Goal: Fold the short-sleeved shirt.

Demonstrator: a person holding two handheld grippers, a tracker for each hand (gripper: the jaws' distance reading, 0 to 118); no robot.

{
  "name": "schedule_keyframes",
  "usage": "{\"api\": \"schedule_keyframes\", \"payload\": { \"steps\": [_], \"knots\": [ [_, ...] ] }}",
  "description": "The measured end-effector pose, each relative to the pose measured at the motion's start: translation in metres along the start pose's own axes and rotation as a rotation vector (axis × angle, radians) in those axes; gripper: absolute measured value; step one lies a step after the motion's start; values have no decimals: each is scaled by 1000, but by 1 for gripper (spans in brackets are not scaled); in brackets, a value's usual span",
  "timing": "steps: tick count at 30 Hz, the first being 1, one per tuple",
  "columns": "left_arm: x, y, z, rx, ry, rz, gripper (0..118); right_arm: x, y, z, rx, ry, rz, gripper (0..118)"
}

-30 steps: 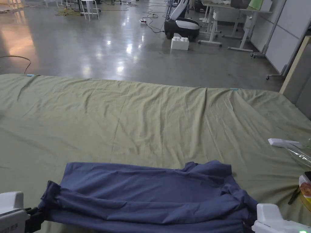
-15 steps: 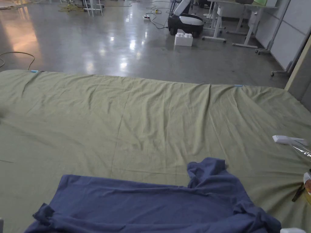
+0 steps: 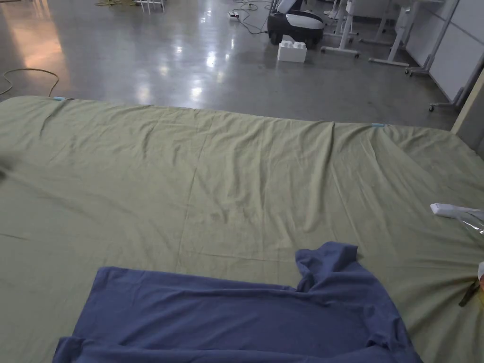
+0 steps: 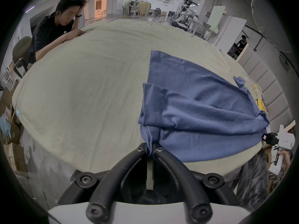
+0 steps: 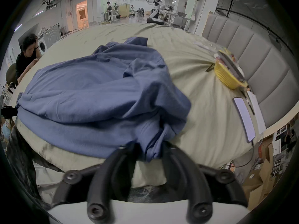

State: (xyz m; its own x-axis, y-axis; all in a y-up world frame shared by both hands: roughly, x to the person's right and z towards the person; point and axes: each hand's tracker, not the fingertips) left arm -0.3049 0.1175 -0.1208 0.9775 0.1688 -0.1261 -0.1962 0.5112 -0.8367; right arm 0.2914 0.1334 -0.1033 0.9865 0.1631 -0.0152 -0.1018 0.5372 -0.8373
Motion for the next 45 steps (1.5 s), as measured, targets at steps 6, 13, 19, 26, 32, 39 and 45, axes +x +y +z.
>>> {"api": "schedule_keyframes", "payload": {
  "steps": [6,13,19,26,32,39,45],
  "knots": [
    [15,26,23,148,10,-46,55,-5,41,48,285,-58,-42,78],
    [65,72,42,428,16,-118,55,-43,100,72,667,-78,-73,83],
    [116,102,66,688,59,-170,51,-71,134,83,877,-56,-97,64],
    [138,107,88,841,38,-175,4,-86,145,87,954,-55,-117,4],
    [124,111,78,801,25,-163,2,-89,148,84,967,-54,-105,3],
    [64,149,7,486,5,-51,2,-81,147,67,888,-56,-90,3],
    [31,194,-67,170,1,-13,10,-69,145,48,801,-57,-96,3]
  ]
}}
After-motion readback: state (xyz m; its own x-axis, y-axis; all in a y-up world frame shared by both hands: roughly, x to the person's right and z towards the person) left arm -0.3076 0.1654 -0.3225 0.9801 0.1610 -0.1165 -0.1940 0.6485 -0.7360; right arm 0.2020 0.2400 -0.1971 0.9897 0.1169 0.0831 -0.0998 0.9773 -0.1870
